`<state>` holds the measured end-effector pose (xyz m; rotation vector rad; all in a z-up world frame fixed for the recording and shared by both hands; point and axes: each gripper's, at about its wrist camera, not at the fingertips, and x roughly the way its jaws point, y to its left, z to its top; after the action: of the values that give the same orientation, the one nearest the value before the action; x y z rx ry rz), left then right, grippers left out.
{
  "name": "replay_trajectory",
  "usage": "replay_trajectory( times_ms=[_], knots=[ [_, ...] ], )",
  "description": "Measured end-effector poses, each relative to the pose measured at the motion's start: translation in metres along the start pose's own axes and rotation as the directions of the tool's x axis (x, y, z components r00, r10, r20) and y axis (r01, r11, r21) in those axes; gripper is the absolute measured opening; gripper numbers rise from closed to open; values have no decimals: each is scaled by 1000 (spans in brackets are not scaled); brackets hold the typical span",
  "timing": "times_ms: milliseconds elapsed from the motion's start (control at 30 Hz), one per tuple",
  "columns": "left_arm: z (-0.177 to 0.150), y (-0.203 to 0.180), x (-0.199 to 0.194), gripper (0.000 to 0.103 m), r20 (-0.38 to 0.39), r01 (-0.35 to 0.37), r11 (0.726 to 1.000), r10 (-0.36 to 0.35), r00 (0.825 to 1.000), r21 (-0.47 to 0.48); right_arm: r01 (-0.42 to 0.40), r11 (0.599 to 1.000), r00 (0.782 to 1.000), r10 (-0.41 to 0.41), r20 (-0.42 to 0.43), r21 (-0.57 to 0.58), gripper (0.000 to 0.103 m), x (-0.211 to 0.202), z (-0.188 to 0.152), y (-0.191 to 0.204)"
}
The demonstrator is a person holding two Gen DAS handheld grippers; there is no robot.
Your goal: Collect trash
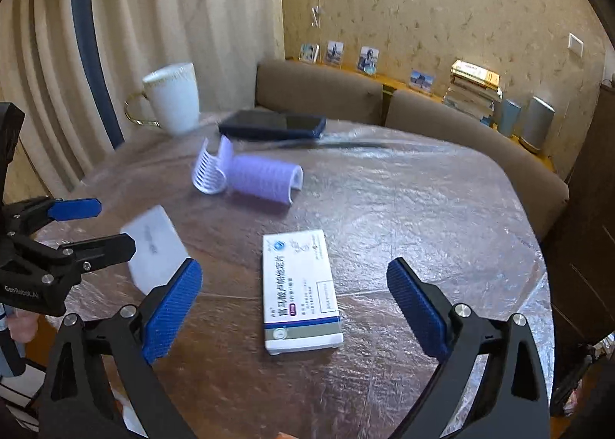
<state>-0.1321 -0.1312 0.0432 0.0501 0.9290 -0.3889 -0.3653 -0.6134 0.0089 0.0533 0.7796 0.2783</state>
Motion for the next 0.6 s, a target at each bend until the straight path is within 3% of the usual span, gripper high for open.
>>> replay_trajectory(
  times_ms=[233,600],
  knots=[
    [0,-6,19,102,-65,-28,996,34,997,82,-27,999,997,30,-69,32,96,28,3,-10],
    [3,-6,33,102,-137,20,987,2,991,158,-50,999,989,48,-139,-5,93,47,6,-5]
  ],
)
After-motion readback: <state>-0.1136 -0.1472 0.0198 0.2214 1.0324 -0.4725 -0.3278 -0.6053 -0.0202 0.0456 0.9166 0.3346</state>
